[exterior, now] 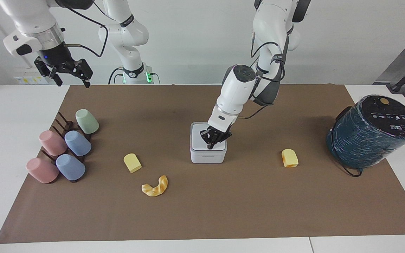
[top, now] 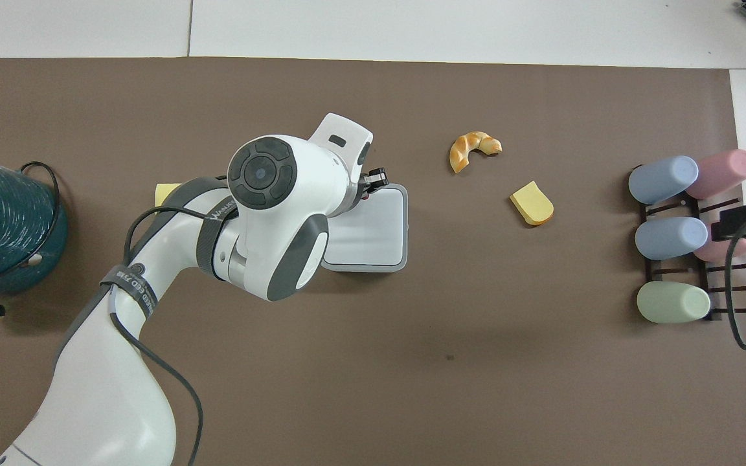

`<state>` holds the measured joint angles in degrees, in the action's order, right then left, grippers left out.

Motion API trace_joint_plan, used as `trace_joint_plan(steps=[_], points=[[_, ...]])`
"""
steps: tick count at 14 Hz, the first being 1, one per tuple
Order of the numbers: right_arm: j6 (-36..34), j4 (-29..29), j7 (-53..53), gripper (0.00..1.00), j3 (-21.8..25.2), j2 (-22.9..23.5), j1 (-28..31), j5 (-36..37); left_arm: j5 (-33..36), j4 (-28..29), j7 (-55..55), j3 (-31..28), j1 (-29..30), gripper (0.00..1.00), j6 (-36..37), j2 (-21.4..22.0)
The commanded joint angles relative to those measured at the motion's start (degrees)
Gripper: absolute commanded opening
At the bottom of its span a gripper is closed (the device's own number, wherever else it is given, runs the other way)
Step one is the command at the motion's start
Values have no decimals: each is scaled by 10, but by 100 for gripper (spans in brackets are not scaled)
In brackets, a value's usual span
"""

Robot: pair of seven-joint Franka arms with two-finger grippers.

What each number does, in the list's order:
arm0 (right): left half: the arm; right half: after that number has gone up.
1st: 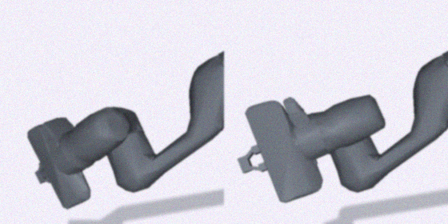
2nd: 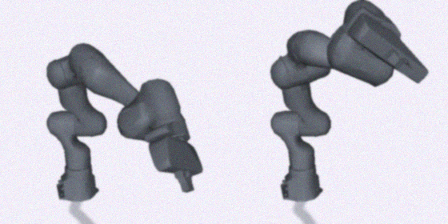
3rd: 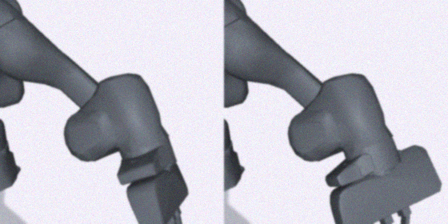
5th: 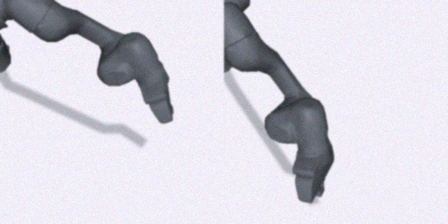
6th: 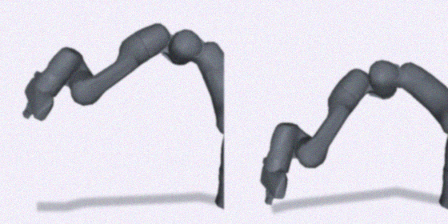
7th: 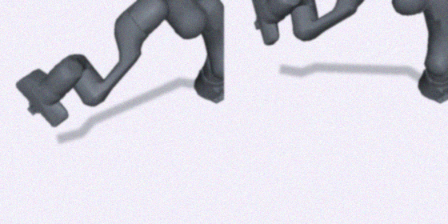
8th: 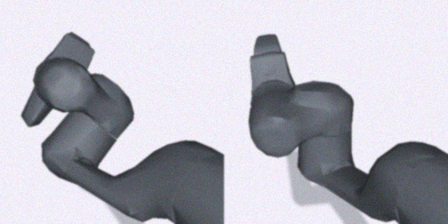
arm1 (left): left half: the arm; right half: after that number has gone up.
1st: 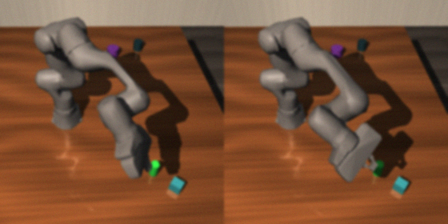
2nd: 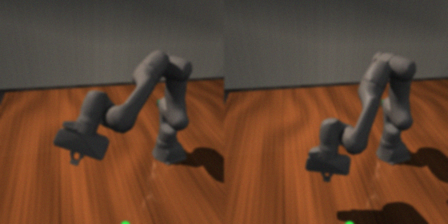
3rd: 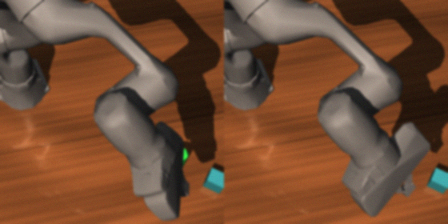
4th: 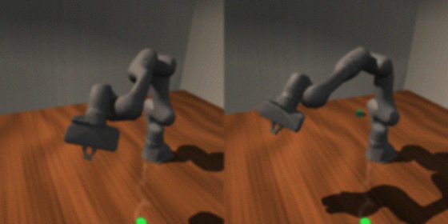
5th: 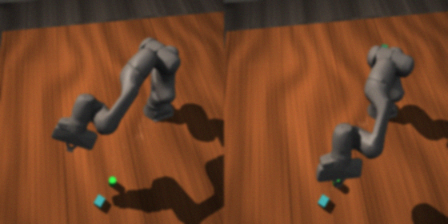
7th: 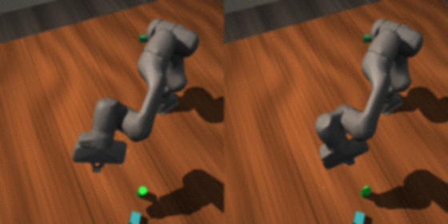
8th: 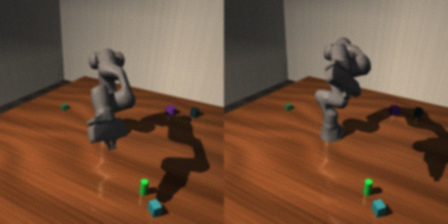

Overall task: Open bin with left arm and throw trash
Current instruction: 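Grasp the lid edge with the left gripper and lift it open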

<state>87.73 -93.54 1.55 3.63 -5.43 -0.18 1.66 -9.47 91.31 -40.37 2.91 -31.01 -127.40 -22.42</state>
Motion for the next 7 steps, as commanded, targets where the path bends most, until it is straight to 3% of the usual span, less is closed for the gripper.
trace_joint_plan(steps=[1,5,7], points=[[-7,-3,-1,100,-2,-8,5,-6,-4,-53,-6,-7,5,0,90,3],[-4,-4,-15,100,-3,-11,3,-7,-3,-73,-7,-8,4,0,190,37],[47,-30,-16,100,-3,-12,-13,-9,0,-74,-7,-7,1,0,244,55]])
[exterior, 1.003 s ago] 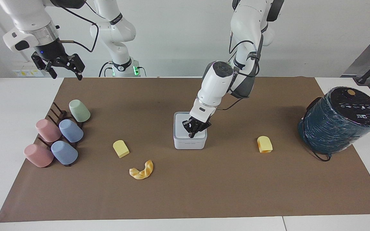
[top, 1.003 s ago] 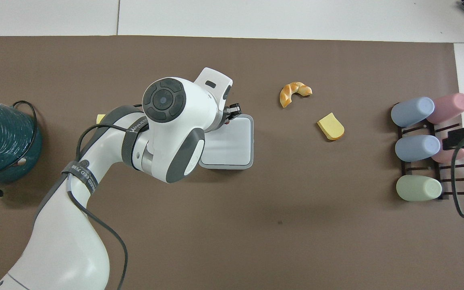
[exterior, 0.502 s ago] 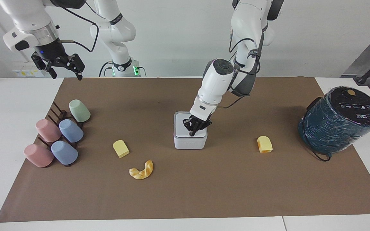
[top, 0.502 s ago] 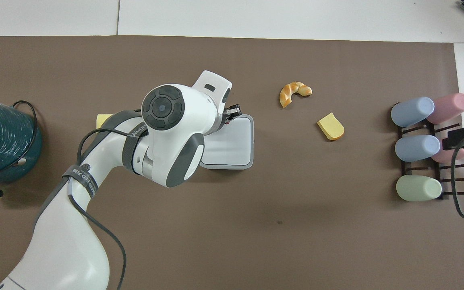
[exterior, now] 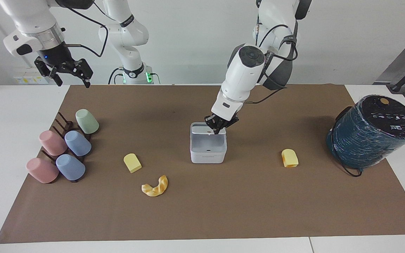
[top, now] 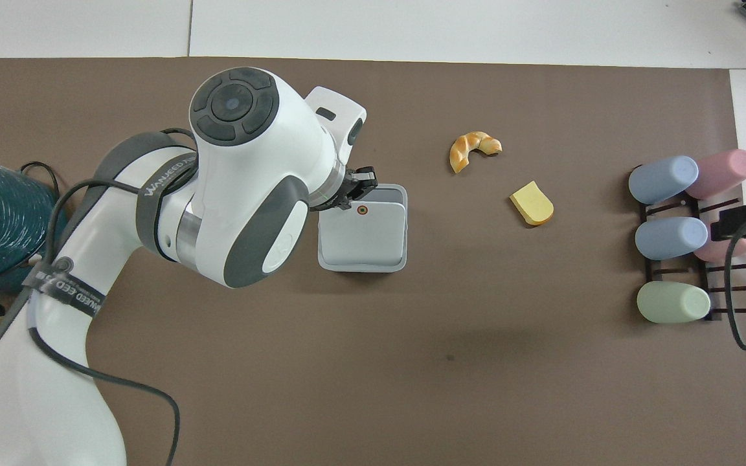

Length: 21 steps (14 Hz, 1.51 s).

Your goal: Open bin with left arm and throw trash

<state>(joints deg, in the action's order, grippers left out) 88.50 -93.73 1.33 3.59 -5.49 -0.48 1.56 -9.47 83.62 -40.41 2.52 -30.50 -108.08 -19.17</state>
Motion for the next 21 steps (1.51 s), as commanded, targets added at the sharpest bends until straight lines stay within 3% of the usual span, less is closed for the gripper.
trace_joint_plan(steps=[1,5,8,12,16,21], points=[[73,-49,-14,100,-3,-10,-22,-8,0,2,-6,-4,-4,0,81,29],[200,-127,-27,100,-3,0,-46,-12,0,4,0,-7,16,0,128,99],[246,-132,-150,100,-3,62,-51,-41,4,-1,17,-9,81,0,175,127],[333,-133,-251,100,-3,146,-59,-42,27,-29,112,-9,166,0,193,127],[423,-157,-262,100,-3,207,-83,-43,79,-29,246,-10,212,0,210,129],[501,-209,-299,100,-3,237,-96,-44,79,-3,340,-7,247,0,206,155]])
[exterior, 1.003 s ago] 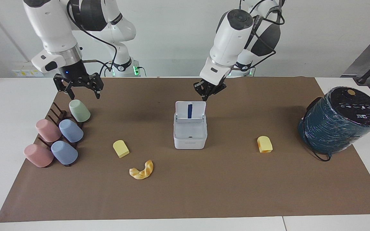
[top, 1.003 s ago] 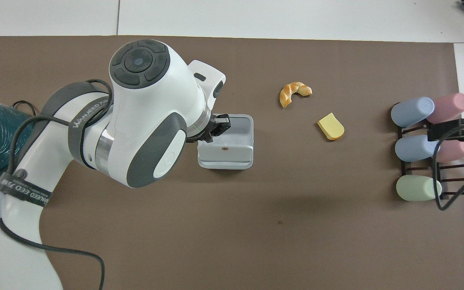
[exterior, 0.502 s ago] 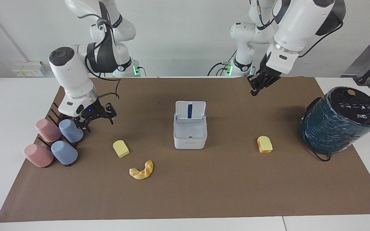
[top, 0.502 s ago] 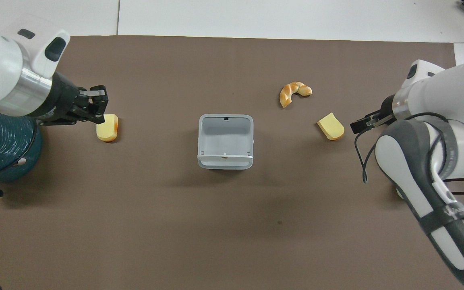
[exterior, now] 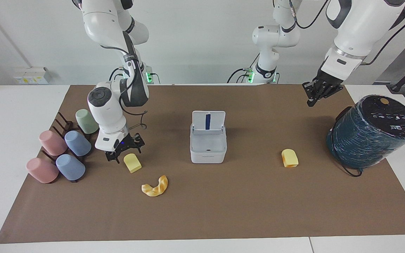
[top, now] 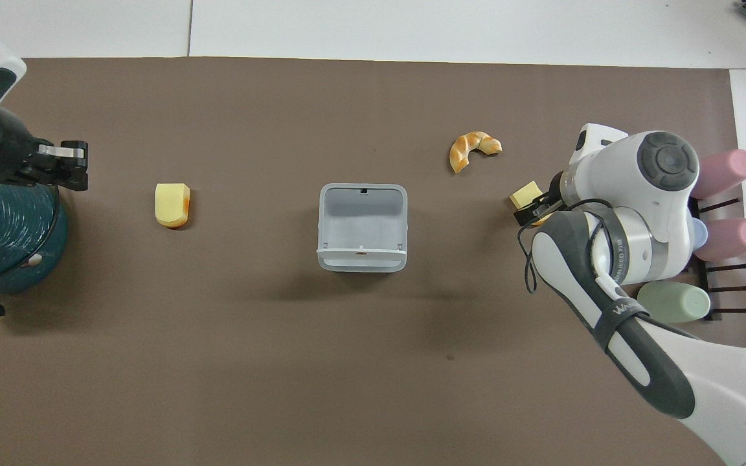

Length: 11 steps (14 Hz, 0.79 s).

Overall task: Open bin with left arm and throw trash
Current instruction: 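Grasp the yellow sponge piece with the right gripper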

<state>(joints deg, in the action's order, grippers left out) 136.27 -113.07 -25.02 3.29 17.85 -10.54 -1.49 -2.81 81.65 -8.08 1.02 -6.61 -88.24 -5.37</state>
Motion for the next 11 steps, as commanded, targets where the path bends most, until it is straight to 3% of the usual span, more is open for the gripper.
trace_joint_plan(steps=[1,2,3,4,5,6,7,8,11], points=[[28,-15,-37,100,1,7,4,-13,24,21,17,8,7,1,8,18],[30,-15,-38,100,1,11,4,-13,28,31,17,9,5,25,4,25],[41,-15,-40,100,1,17,4,-13,29,45,17,9,4,55,-3,30],[53,-15,-43,90,1,23,4,-13,29,48,17,9,2,75,-10,32],[57,-15,-43,64,1,25,4,-13,29,49,17,9,2,89,-16,32],[57,-15,-42,32,1,25,4,-13,29,55,18,9,1,94,-23,33],[57,-16,-39,7,1,25,4,-13,29,67,18,9,1,100,-34,37],[58,-16,-35,0,1,25,4,-13,29,82,18,9,1,100,-50,43],[36,-4,23,0,1,18,2,-13,31,105,21,10,1,100,-79,50]])
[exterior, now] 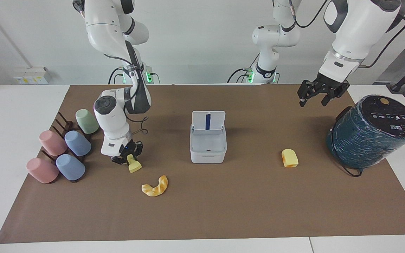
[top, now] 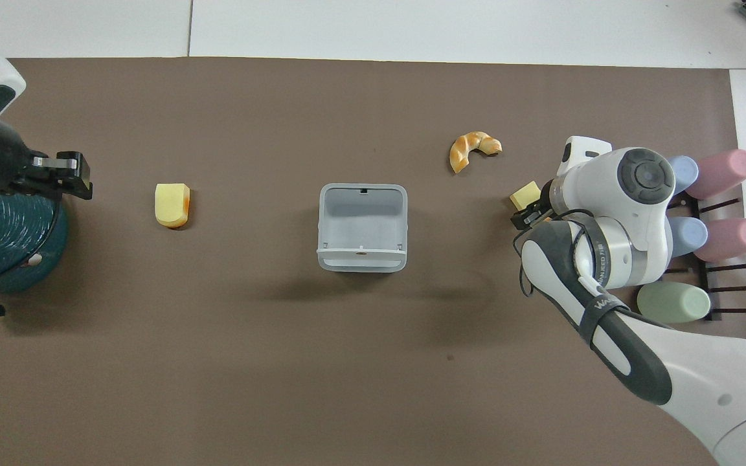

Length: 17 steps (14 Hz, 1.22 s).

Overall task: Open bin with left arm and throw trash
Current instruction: 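Grasp the yellow sponge piece with the right gripper, then carry the sponge over the bin while the left gripper reaches the cube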

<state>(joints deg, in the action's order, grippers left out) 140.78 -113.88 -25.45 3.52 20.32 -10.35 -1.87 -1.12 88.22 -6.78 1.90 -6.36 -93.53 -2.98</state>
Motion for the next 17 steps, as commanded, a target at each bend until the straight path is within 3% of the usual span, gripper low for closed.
trace_joint_plan(steps=[1,3,5,8,12,17], points=[[-37,15,42,0,-2,-17,-2,-9,14,38,21,0,-1,100,-27,26],[-87,37,100,0,-5,-50,-3,-15,21,40,35,0,1,100,-33,26],[-131,62,158,0,-24,-76,-4,-74,21,49,36,1,4,100,-46,27],[-159,110,246,0,-53,-77,-5,-148,22,50,39,0,5,100,-53,26],[-127,120,415,0,-101,-72,-8,-235,22,50,52,0,8,100,-58,25],[-45,114,535,0,-104,-58,-84,-285,22,88,52,1,9,100,-122,2]])
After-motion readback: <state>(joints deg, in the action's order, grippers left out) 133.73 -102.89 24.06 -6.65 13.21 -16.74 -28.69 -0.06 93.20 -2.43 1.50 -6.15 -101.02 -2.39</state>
